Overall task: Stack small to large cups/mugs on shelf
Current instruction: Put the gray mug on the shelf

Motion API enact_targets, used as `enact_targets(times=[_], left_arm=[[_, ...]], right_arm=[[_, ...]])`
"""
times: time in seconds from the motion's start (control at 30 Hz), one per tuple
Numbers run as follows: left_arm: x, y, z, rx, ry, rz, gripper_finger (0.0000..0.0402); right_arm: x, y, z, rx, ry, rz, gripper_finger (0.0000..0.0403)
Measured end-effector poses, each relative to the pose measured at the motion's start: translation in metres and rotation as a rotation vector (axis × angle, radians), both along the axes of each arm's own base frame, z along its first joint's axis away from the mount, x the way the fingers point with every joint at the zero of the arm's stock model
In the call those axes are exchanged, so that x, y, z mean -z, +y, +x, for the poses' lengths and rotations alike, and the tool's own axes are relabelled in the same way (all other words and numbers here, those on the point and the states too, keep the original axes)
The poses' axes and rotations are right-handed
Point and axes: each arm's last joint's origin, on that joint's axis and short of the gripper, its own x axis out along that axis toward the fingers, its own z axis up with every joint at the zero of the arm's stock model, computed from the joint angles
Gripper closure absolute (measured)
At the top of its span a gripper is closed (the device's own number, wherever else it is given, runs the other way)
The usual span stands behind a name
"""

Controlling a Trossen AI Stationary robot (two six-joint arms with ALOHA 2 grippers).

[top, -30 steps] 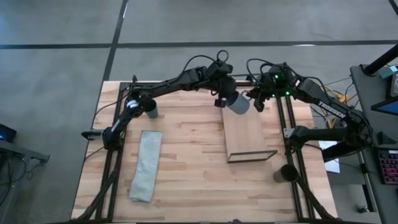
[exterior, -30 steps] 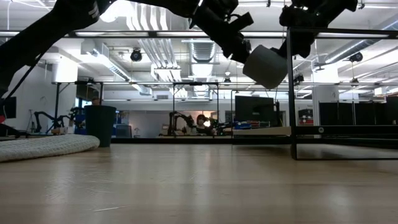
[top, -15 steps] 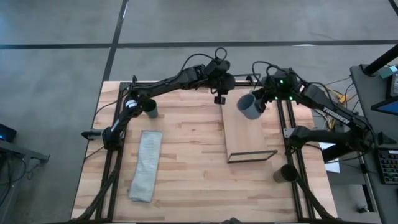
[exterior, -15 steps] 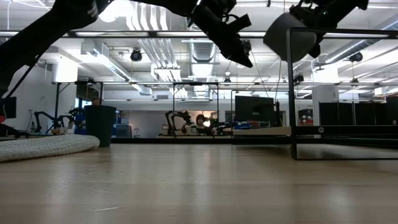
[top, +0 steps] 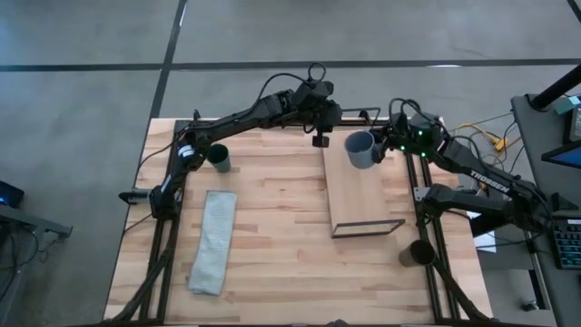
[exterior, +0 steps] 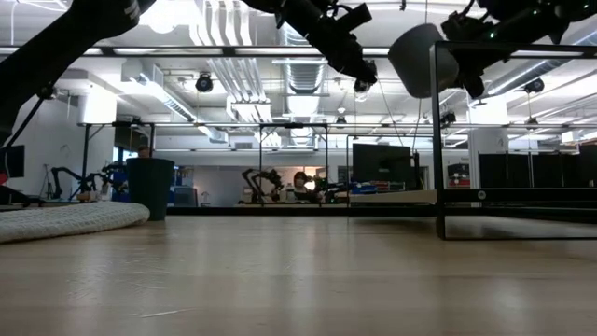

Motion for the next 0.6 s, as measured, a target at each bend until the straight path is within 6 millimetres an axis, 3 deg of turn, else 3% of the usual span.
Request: enact_targets(times=[0.23,0.6], left_arm=[[0.002,-0.001,0.0,0.002,0.007,-0.004,0.0297],[0.002,-0.003,0.001,0.006,0.007,-0.005,0.0297]], right_arm=[[0.018,-0.01,0.008,0.085,0.051,-0.017,0.0392],[0.06,-0.022,0.022,0.151,-0.011,0.001,0.0391]])
